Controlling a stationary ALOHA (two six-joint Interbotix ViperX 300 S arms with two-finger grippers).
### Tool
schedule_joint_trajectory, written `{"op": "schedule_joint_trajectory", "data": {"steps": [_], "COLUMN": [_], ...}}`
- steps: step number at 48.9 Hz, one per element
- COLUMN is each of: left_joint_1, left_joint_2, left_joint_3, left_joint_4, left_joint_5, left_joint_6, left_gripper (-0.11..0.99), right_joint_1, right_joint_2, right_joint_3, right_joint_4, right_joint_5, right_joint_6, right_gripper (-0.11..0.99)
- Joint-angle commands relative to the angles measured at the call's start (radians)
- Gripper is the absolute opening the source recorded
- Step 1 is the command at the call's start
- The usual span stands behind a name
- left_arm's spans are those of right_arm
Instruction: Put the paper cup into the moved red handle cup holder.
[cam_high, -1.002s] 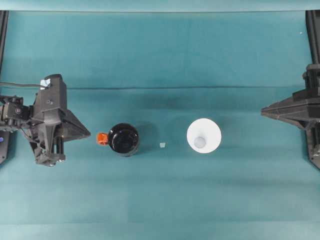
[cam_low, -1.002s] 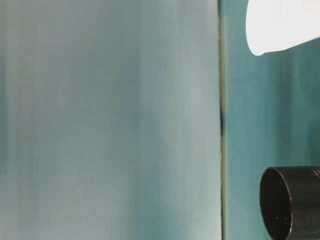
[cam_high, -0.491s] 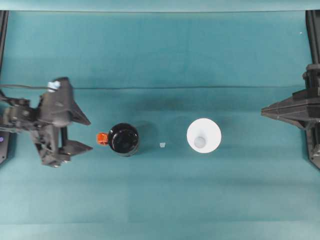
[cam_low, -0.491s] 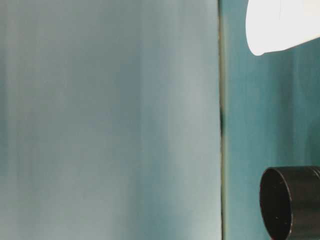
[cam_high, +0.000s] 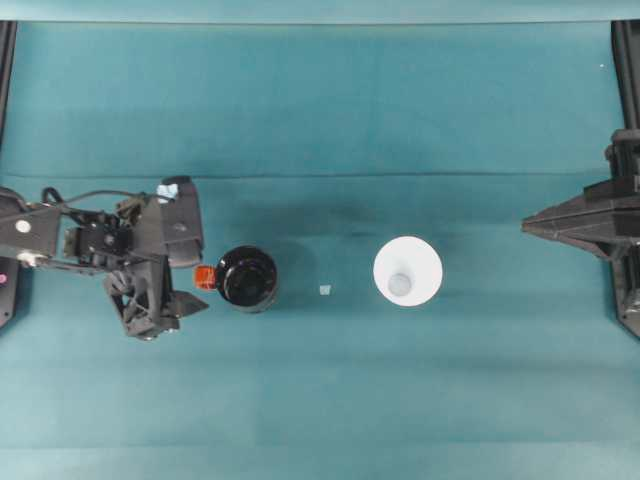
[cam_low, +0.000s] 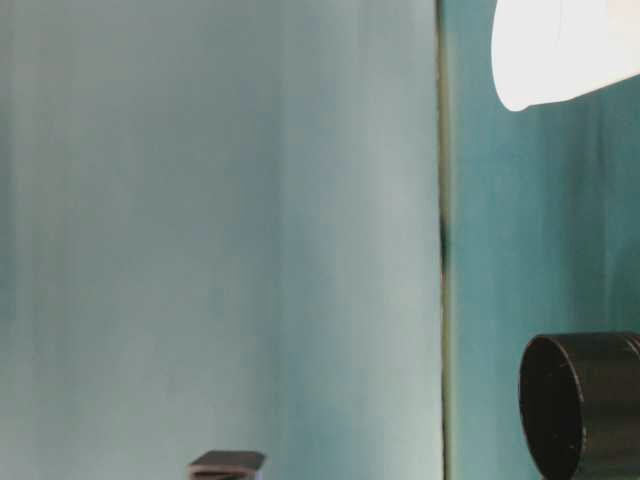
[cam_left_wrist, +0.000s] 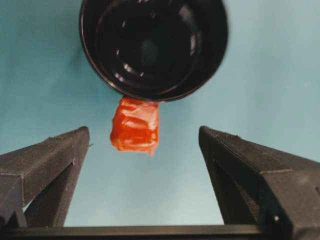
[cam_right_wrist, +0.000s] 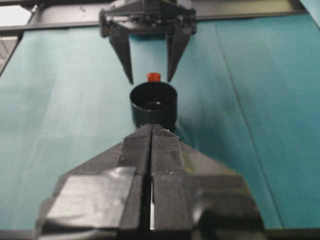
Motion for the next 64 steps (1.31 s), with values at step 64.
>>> {"op": "schedule_joint_trajectory", "data": {"steps": [64], "left_joint_1": [0.012], "left_joint_2": [0.057], "left_joint_3": [-0.043], "left_joint_4": [0.008], "left_joint_5": [-0.006], "left_joint_6": [0.069], "left_gripper": [0.96], "right_joint_1": [-0.002], "right_joint_2": [-0.014], "right_joint_3": [-0.009], "right_joint_4": [0.003], "right_joint_5": [-0.005], "right_joint_6": [0.008], "right_gripper": [-0.10]}}
